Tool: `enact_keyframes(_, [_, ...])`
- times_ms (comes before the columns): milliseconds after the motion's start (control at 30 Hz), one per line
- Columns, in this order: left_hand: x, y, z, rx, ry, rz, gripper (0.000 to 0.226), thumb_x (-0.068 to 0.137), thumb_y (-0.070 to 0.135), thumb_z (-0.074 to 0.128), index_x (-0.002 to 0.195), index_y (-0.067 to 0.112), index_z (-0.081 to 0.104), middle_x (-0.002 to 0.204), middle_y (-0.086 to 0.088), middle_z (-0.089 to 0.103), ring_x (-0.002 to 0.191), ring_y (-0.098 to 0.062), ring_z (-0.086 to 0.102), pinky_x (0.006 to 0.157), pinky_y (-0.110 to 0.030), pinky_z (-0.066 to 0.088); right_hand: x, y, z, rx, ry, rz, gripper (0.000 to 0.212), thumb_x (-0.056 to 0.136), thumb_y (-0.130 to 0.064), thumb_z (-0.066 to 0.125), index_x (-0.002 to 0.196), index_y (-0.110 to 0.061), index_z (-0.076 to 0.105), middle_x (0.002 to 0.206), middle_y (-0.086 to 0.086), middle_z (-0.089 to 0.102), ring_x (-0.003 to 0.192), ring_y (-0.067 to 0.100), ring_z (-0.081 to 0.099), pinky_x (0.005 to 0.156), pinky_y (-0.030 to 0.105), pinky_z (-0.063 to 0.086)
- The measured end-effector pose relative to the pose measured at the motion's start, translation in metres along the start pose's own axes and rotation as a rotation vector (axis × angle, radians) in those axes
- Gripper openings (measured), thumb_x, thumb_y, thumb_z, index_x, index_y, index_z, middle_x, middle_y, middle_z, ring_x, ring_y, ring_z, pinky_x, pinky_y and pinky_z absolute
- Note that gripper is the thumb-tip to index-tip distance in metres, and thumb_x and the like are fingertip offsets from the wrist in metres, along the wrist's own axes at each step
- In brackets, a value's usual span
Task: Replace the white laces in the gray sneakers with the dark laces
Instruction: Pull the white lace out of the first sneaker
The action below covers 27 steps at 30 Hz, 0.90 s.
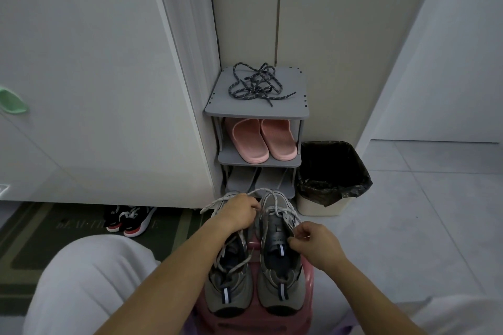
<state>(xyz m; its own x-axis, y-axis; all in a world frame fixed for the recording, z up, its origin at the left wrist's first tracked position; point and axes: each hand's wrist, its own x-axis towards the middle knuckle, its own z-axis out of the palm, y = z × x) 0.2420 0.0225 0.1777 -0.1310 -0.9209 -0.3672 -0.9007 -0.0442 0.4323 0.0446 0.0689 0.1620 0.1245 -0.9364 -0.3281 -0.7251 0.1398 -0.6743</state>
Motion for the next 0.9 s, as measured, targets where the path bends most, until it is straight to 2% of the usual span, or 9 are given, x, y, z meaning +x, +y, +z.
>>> enact_keyframes(67, [-0.002,0.004,-0.001,0.023,-0.056,0.007,0.023,0.088,0.016,0.048,0.080,0.012,0.070,0.088,-0.004,0.063,0.088,-0.023,0.060,0.075,-0.029,0.044,0.002,0.002,-0.001,0.070,-0.027,0.003,0.016,0.079,-0.033,0.071,0.081,-0.020,0.061,0.082,-0.005,0.065,0.078,0.010,0.060,0.063,0.016,0.044])
enact_keyframes(167, [-0.005,0.008,-0.002,0.053,0.024,-0.029,0.042,0.084,0.027,0.051,0.046,0.013,0.042,0.050,-0.002,0.041,0.051,-0.021,0.044,0.048,-0.027,0.031,0.008,0.005,-0.004,0.129,0.012,-0.005,0.035,0.083,-0.046,0.064,0.080,-0.011,0.066,0.079,0.002,0.067,0.072,0.012,0.061,0.064,0.024,0.049])
enact_keyframes(233, [-0.005,0.012,-0.002,0.175,0.171,0.016,0.035,0.086,0.029,0.049,0.056,0.012,0.053,0.064,-0.003,0.051,0.061,-0.021,0.052,0.052,-0.027,0.037,0.017,0.007,-0.006,0.102,0.108,-0.010,0.028,0.090,-0.040,0.057,0.085,-0.014,0.066,0.084,0.004,0.069,0.077,0.016,0.064,0.073,0.032,0.053])
enact_keyframes(300, [-0.002,0.016,-0.001,0.226,0.240,0.112,0.022,0.089,0.024,0.048,0.098,0.015,0.066,0.107,-0.005,0.056,0.095,-0.024,0.057,0.075,-0.033,0.048,0.025,0.005,-0.006,0.028,0.148,-0.030,0.021,0.092,-0.030,0.056,0.106,-0.016,0.065,0.099,0.002,0.066,0.085,0.015,0.061,0.075,0.027,0.048])
enact_keyframes(400, [0.007,0.019,0.005,0.254,0.086,0.216,0.052,0.091,0.013,0.048,0.139,0.031,0.042,0.149,-0.004,0.027,0.130,-0.027,0.033,0.104,-0.041,0.034,0.037,0.002,-0.002,-0.110,0.097,-0.098,0.037,0.092,-0.025,0.055,0.129,-0.023,0.054,0.121,0.004,0.055,0.102,0.019,0.059,0.082,0.027,0.046])
enact_keyframes(500, [0.014,0.023,0.009,0.371,0.044,0.212,0.046,0.090,0.012,0.049,0.134,0.024,0.046,0.156,-0.006,0.012,0.138,-0.030,0.020,0.110,-0.045,0.025,0.043,-0.002,0.000,-0.215,0.061,-0.118,0.033,0.092,-0.021,0.052,0.125,-0.020,0.057,0.125,0.004,0.053,0.110,0.021,0.055,0.089,0.028,0.044])
enact_keyframes(633, [0.015,0.022,0.008,0.388,0.087,0.208,0.034,0.094,0.024,0.041,0.122,0.009,0.054,0.155,-0.007,0.016,0.141,-0.026,0.015,0.110,-0.043,0.024,0.047,-0.003,0.001,-0.272,0.042,-0.094,0.007,0.090,-0.023,0.049,0.086,-0.021,0.053,0.097,0.003,0.061,0.090,0.022,0.059,0.077,0.030,0.045])
enact_keyframes(800, [0.008,0.023,0.000,0.437,0.095,0.215,0.040,0.094,0.032,0.038,0.110,0.006,0.065,0.121,-0.008,0.052,0.116,-0.025,0.042,0.094,-0.036,0.034,0.050,-0.004,0.001,-0.098,-0.009,-0.069,0.016,0.089,-0.024,0.051,0.075,-0.015,0.055,0.070,-0.002,0.054,0.070,0.017,0.052,0.067,0.028,0.040])
enact_keyframes(900, [-0.001,0.024,-0.006,0.348,0.074,0.190,0.036,0.093,0.031,0.042,0.076,0.009,0.065,0.074,-0.005,0.056,0.079,-0.024,0.051,0.078,-0.033,0.039,0.055,-0.003,0.000,-0.029,0.002,-0.012,0.014,0.093,-0.028,0.051,0.082,-0.020,0.057,0.073,-0.001,0.061,0.068,0.018,0.056,0.068,0.032,0.047])
